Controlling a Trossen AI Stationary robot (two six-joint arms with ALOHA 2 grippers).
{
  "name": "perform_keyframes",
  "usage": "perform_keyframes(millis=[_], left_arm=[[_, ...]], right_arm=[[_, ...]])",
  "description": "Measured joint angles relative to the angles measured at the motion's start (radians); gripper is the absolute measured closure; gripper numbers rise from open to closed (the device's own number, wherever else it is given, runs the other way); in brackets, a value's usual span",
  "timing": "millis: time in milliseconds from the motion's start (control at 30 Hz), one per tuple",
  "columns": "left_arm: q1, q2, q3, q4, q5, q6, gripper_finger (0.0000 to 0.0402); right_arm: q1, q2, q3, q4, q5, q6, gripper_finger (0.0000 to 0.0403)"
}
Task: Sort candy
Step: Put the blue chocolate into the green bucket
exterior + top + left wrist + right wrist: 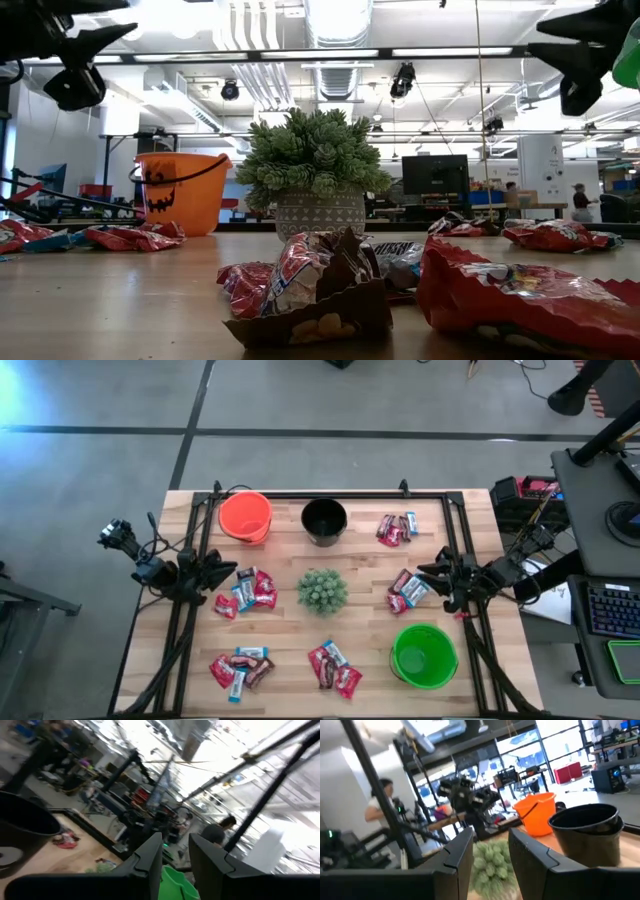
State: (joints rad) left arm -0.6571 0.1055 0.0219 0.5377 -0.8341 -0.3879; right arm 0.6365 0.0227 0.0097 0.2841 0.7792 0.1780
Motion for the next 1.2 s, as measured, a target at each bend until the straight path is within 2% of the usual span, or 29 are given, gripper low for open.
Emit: perform_keyframes(millis=[200, 367, 700, 900, 1067, 1200], left_arm=[[0.000, 0.000, 0.000, 0.000, -0.016, 0.016, 0.0322], [0.000, 0.000, 0.001, 0.000, -0.017, 0.041, 0.0307], [0.000, 0.007, 0.100, 0.001, -0.047, 0.236, 0.0248], [0.000, 0.034, 0.196, -0.012, -0.049, 0.275, 0.0244], [0.000, 0.106, 0.305, -0.117, -0.096, 0.305, 0.0253], [0.000, 0.186, 0.422, -0.315, -0.133, 0.324, 0.0265]], right_arm=[[0.000, 0.000, 0.001, 0.046, 0.166, 0.007, 0.0287], [0.000, 0.005, 0.031, 0.036, 0.156, 0.046, 0.0279], [0.000, 0.007, 0.133, 0.030, 0.138, -0.004, 0.0186], [0.000, 0.018, 0.202, 0.031, 0.169, -0.013, 0.0172], [0.000, 0.079, 0.286, 0.029, 0.238, -0.042, 0.0172], [0.000, 0.168, 0.370, 0.028, 0.243, -0.094, 0.0172]])
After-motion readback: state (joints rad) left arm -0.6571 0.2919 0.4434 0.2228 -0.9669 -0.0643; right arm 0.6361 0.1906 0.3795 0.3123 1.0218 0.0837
